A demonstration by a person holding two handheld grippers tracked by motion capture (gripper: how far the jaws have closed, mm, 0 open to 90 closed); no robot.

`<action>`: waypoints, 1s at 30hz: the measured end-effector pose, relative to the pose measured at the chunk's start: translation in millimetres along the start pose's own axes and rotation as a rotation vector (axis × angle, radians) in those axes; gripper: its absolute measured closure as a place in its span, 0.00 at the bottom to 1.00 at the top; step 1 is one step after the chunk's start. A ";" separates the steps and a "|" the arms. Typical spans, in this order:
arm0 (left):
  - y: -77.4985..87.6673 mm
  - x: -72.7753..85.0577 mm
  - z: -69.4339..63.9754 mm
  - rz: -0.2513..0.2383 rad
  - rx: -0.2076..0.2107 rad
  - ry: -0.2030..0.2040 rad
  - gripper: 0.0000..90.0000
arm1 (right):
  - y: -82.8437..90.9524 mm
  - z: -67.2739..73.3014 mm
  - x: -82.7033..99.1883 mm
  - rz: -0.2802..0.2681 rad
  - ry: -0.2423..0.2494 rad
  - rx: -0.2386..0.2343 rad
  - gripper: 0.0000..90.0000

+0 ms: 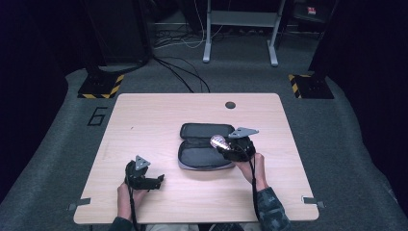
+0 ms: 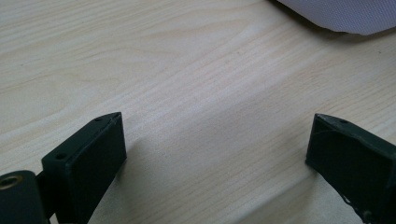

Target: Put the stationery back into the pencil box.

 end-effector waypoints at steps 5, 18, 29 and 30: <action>-0.1 0.0 -0.1 -0.001 0.000 0.001 0.05 | -10.1 1.8 -0.2 0.015 0.008 -0.013 0.55; 0.4 0.1 0.3 0.004 -0.001 -0.007 0.05 | -29.1 9.5 2.4 0.057 0.007 -0.035 0.55; 0.5 0.2 0.4 0.005 0.002 -0.009 0.06 | -49.7 18.1 7.8 0.122 0.010 -0.040 0.55; 0.6 0.2 0.5 0.006 0.002 -0.011 0.06 | -54.1 19.1 9.1 0.139 0.019 -0.036 0.55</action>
Point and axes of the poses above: each handheld gripper's, and its own axes: y roughly backward along the jaws, x roughly out of its underside, z roughly to its left, the point moved 3 cm from there along -y, roughly forward along the jaws, and after that the axes turned 3 degrees about z, right-handed, at the moved point
